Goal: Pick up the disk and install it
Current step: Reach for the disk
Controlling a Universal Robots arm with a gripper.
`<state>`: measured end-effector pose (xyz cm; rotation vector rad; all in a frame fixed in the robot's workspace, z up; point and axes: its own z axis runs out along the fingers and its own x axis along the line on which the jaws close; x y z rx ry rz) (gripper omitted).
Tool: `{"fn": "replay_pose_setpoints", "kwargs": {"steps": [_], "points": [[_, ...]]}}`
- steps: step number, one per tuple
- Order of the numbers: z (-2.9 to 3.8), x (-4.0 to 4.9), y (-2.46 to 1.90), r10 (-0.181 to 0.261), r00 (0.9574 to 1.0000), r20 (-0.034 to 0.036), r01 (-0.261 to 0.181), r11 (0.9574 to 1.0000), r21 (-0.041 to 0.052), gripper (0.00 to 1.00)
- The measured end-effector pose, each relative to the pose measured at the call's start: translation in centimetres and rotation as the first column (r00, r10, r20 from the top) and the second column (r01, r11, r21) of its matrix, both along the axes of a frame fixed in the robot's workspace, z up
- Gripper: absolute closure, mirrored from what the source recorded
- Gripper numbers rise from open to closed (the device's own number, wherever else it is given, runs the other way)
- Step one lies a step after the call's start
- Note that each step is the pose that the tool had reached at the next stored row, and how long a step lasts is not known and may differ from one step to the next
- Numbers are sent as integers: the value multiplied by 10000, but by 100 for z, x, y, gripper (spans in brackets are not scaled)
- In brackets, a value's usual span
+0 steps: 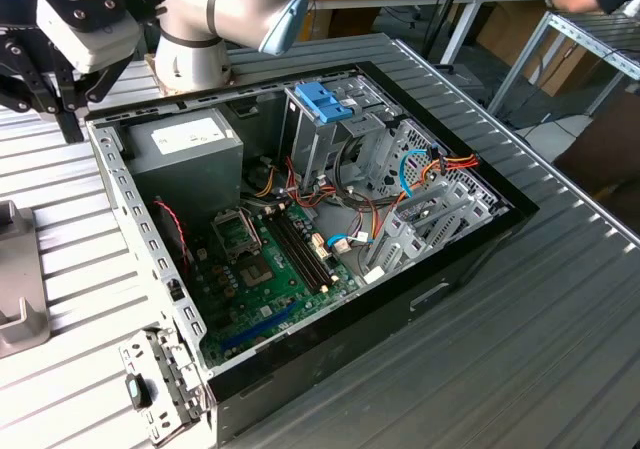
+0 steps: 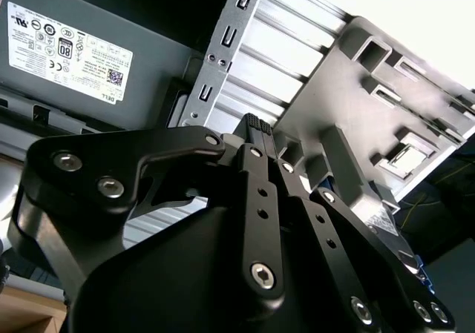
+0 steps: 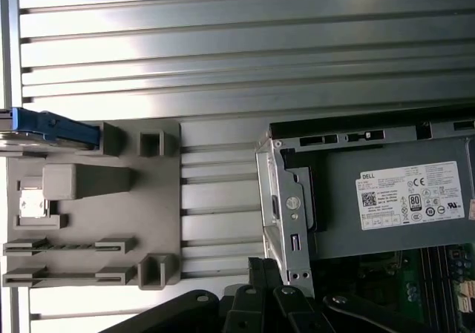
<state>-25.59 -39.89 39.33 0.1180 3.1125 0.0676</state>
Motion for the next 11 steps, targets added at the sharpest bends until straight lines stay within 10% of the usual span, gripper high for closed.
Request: {"fn": "replay_pose_setpoints", "kwargs": {"steps": [11], "points": [[0, -81, 0, 0, 10000, 0, 0, 10000, 0, 90]]}}
